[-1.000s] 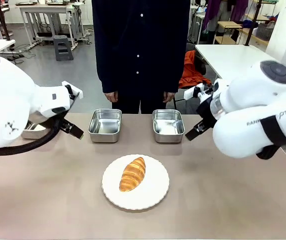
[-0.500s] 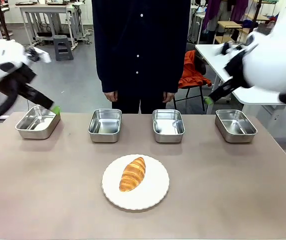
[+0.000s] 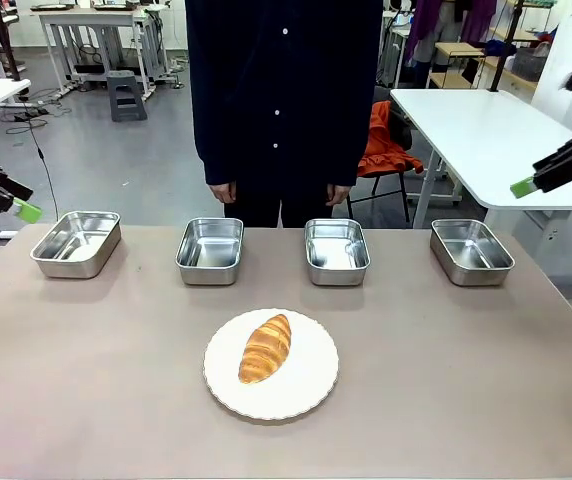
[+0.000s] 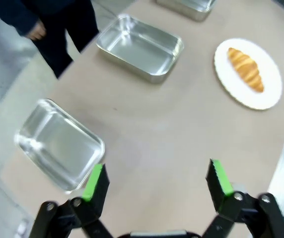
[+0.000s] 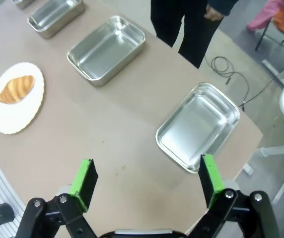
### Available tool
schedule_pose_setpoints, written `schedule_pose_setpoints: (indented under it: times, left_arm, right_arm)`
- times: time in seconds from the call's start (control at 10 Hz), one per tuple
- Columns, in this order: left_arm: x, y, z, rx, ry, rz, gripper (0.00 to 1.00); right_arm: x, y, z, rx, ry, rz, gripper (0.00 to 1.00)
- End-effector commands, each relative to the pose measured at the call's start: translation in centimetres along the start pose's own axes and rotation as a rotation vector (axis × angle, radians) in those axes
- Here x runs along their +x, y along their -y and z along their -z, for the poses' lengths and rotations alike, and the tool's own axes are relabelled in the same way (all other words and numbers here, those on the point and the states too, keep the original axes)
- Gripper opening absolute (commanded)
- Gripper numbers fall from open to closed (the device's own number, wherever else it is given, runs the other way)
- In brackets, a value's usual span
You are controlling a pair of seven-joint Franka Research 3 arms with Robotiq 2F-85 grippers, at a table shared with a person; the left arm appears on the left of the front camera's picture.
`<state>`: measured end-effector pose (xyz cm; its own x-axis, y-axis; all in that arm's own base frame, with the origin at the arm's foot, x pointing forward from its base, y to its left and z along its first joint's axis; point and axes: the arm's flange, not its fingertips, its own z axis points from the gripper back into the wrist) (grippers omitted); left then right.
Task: Place the bread in the container.
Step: Place the Butter Roll into the Airtight Container indicated by the human.
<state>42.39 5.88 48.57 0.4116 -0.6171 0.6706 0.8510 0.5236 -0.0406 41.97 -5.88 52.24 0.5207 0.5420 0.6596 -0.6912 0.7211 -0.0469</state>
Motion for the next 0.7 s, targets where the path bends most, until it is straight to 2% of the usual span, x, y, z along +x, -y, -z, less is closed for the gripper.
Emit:
schedule_pose_setpoints:
  times: [0.0, 0.1, 0.4, 0.6]
  left_arm:
    - [0.3, 0.9, 1.8, 0.075, 0.011, 0.037, 1.00]
    - [0.0, 0.0, 0.0, 0.000, 0.000, 0.000, 1.00]
    - [-0.2, 0.0, 0.3, 0.022, -0.007, 0.003, 1.00]
    - [-1.1, -1.3, -5.5, 0.062, 0.080, -0.037, 1.00]
  right_arm:
    - [1.0, -0.9, 0.8, 0.000, -0.023, 0.003, 1.00]
    - [1.0, -0.9, 0.8, 0.000, -0.023, 0.003, 1.00]
    - [0.7, -0.8, 0.7, -0.003, -0.025, -0.011, 1.00]
    - [1.3, 2.9, -3.7, -0.011, 0.044, 0.015, 1.00]
